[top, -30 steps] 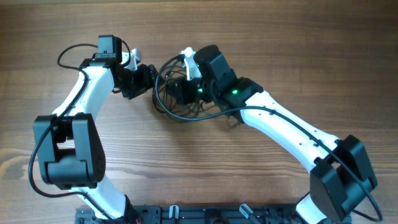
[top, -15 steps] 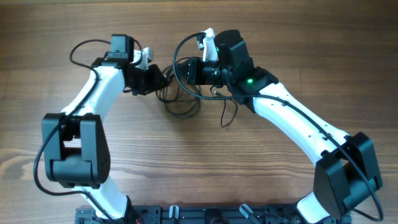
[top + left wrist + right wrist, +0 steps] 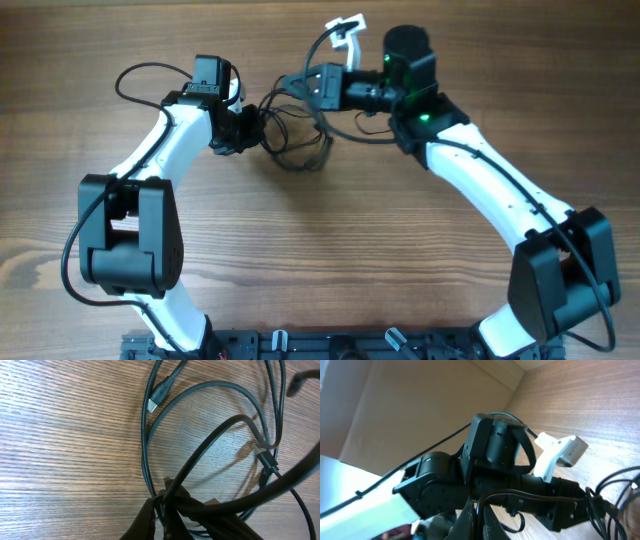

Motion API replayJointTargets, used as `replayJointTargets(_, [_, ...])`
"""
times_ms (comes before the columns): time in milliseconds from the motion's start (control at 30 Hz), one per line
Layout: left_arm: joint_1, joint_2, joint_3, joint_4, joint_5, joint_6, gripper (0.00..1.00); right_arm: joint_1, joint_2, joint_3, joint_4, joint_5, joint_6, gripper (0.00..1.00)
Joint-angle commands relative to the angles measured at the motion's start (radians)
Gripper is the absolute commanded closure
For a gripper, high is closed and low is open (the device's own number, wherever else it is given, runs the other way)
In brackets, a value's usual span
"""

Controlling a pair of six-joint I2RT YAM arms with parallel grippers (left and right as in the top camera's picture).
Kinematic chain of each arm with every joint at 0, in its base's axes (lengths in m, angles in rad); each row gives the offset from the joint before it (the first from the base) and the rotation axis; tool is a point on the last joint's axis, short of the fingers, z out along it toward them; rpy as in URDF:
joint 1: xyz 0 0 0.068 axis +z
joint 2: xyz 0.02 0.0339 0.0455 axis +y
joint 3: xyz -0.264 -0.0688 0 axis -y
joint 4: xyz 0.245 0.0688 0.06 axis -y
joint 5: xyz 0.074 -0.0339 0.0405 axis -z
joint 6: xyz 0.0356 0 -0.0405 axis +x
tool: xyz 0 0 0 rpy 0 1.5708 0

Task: Untangle cables

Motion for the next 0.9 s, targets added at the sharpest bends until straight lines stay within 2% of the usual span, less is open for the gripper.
replayJointTargets(0, [0.012,0.020,-0.007,-0.008,-0.093,-0.024,0.96,-0.054,-0.022,0.024,-0.028,-0.127,0.008,0.96])
replayJointTargets(133, [0.043,0.019,-0.006,-0.023,-0.138,-0.049,0.96,-0.109,-0.022,0.024,-0.238,-0.137,-0.131,0.96])
replayJointTargets(167, [0.058,0.019,-0.006,-0.027,-0.141,-0.054,0.92,-0.121,-0.022,0.024,-0.277,-0.138,-0.160,0.96])
replayJointTargets(200, [0.072,0.019,-0.006,-0.031,-0.140,-0.054,0.76,-0.129,-0.022,0.024,-0.293,-0.143,-0.176,0.96])
replayJointTargets(267, [0.100,0.019,-0.006,-0.033,-0.113,-0.053,0.37,-0.141,-0.022,0.024,-0.298,-0.165,-0.189,0.96])
replayJointTargets(333, [0.122,0.019,-0.006,-0.033,-0.045,-0.052,0.27,-0.142,-0.022,0.024,-0.298,-0.166,-0.189,0.95])
replayJointTargets(433, [0.149,0.019,-0.006,-0.024,0.111,0.034,0.27,-0.142,-0.022,0.024,-0.329,-0.161,-0.202,0.95])
replayJointTargets(567, [0.167,0.019,-0.007,-0.012,0.378,0.174,0.34,-0.142,-0.022,0.024,-0.421,-0.163,-0.295,0.96])
replayJointTargets(600, [0.168,0.019,-0.007,-0.009,0.404,0.177,0.38,-0.142,-0.022,0.024,-0.439,-0.163,-0.311,0.96])
replayJointTargets(633, [0.168,0.019,-0.007,-0.005,0.407,0.176,0.46,-0.142,-0.022,0.024,-0.452,-0.167,-0.322,0.96])
replayJointTargets(700, [0.166,0.019,-0.007,-0.001,0.407,0.176,0.53,-0.142,-0.022,0.024,-0.433,-0.216,-0.327,0.96])
replayJointTargets(867, [0.137,0.021,-0.012,0.000,0.417,0.177,0.52,-0.142,-0.022,0.024,-0.330,-0.280,-0.276,0.96])
